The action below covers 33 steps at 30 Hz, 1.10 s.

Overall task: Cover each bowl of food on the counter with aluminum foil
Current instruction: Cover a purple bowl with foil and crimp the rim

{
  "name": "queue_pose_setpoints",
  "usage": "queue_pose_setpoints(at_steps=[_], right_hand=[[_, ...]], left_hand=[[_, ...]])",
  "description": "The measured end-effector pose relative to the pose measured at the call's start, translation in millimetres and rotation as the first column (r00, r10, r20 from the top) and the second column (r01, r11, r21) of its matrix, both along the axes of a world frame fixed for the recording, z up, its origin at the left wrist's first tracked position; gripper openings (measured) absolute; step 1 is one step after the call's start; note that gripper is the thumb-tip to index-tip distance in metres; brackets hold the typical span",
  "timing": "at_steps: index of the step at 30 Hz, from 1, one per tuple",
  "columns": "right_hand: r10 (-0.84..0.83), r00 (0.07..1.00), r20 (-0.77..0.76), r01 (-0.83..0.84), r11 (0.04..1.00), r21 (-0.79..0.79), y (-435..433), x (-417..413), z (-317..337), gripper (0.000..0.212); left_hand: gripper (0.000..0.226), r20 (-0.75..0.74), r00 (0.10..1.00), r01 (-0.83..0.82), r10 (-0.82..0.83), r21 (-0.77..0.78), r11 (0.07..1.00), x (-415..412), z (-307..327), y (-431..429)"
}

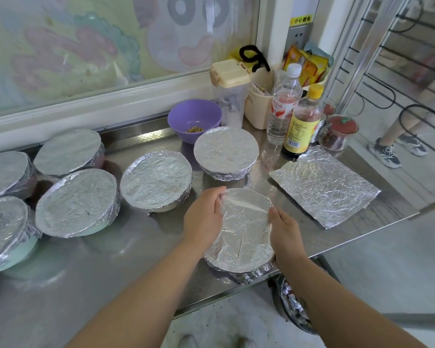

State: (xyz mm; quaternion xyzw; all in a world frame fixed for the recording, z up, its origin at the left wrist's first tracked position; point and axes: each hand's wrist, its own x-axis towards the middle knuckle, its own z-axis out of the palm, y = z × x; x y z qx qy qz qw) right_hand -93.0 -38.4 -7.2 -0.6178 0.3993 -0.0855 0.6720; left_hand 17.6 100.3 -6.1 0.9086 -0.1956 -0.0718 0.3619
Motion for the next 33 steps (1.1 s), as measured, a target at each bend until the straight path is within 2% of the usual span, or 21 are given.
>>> queue_pose_setpoints(at_steps=[2,4,6,9,15,18,22,24,26,30,33], right_hand=[[0.075,0.997,-0.021,-0.076,0.994,-0.073,-6,2,0,0.033],[0.147,0.988,-0.045,-0.153,0.951,-0.267,-18,8,3,0.041],[0.213,0.976,-0.054,-0.218,0.908,-0.358,-30,18,11,0.040],[0.362,0.928,-0.089,-0.370,0.866,-0.337,-36,29,12,0.030],[0.351,0.927,-0.133,-0.375,0.867,-0.327,-38,31,5,0.032],[0.396,0.900,-0.184,-0.436,0.839,-0.325,-42,35,5,0.033],[0.465,0.857,-0.224,-0.512,0.716,-0.474,-44,53,22,0.035],[0.546,0.788,-0.284,-0.605,0.602,-0.521,-41,64,28,0.030],[0.587,0.721,-0.368,-0.676,0.478,-0.561,-37,72,26,0.036],[0.569,0.735,-0.367,-0.665,0.503,-0.552,-37,73,24,0.038],[0.480,0.802,-0.357,-0.596,0.588,-0.547,-41,60,18,0.040]], left_hand=[[0.037,-0.003,1.000,0.003,-0.003,0.000,1.000,0,0,1],[0.038,0.001,1.000,0.008,-0.008,0.001,1.000,-1,-1,2],[0.039,0.006,1.000,0.007,-0.007,0.009,1.000,-1,-1,3],[0.039,0.026,1.000,-0.001,0.001,0.021,1.000,-2,-4,3],[0.038,0.041,0.999,-0.016,0.014,0.045,0.999,-4,-7,1],[0.039,0.041,0.999,-0.026,0.024,0.055,0.998,-5,-6,1],[0.039,0.052,0.999,-0.013,0.010,0.066,0.998,-6,-7,0],[0.039,0.069,0.998,-0.002,-0.004,0.082,0.997,-7,-9,-1],[0.039,0.076,0.997,-0.003,-0.005,0.100,0.995,-8,-10,-2],[0.038,0.099,0.995,-0.008,0.001,0.076,0.997,-9,-8,-4],[0.035,0.154,0.986,-0.056,0.065,-0.065,0.996,-9,2,-2]])
